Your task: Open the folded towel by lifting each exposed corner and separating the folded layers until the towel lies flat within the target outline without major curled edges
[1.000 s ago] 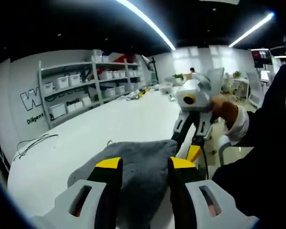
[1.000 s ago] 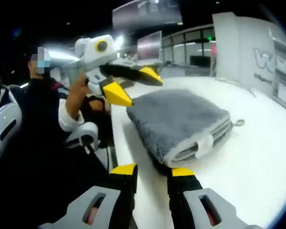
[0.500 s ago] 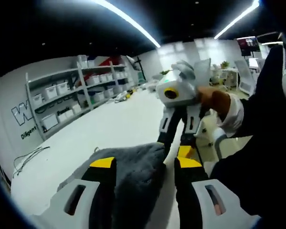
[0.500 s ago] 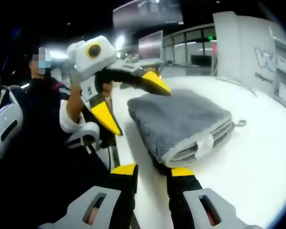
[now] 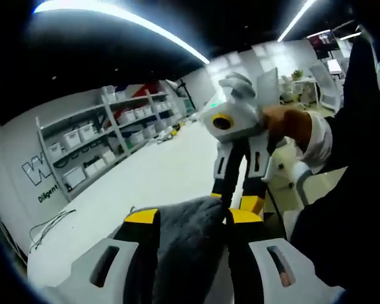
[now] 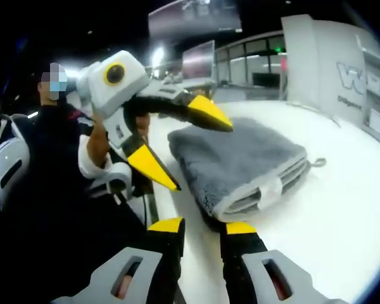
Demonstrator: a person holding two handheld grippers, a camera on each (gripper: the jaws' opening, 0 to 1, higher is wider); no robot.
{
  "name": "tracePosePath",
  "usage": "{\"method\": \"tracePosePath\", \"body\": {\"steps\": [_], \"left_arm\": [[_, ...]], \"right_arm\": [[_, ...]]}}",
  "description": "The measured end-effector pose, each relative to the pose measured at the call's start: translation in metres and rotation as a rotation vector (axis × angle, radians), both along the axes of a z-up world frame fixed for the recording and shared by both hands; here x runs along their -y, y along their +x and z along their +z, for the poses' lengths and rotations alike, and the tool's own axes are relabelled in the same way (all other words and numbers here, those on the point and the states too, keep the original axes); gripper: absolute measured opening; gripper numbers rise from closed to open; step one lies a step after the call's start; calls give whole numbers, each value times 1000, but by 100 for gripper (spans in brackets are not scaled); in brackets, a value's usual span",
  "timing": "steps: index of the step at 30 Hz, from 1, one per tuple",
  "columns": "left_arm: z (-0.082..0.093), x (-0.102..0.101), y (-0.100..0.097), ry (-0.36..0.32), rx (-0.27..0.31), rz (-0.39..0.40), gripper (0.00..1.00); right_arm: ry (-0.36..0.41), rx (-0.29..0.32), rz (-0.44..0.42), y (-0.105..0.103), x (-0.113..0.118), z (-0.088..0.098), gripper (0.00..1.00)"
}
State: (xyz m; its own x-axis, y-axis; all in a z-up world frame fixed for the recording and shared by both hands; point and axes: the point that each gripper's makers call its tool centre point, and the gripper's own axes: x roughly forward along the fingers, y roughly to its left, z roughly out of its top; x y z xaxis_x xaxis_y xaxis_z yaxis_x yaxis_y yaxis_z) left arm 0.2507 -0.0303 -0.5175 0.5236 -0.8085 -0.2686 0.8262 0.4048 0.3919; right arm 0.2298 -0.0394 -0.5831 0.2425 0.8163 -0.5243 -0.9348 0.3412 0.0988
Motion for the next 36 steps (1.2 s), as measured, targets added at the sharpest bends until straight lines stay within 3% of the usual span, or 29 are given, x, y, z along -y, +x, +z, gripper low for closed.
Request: {"method": "tracePosePath", "body": {"steps": [18,30,36], "left_arm": [[-16,17,-5,90,72,10,38],[-17,23,0,75,125,37,31],[-23,26,2,108,151,50,27]], "right_arm": [[-9,5,2,1,5,-1,16],[-21,8,14,-2,9,-3,12],[-23,8,17,-3,9,-3,11]]}}
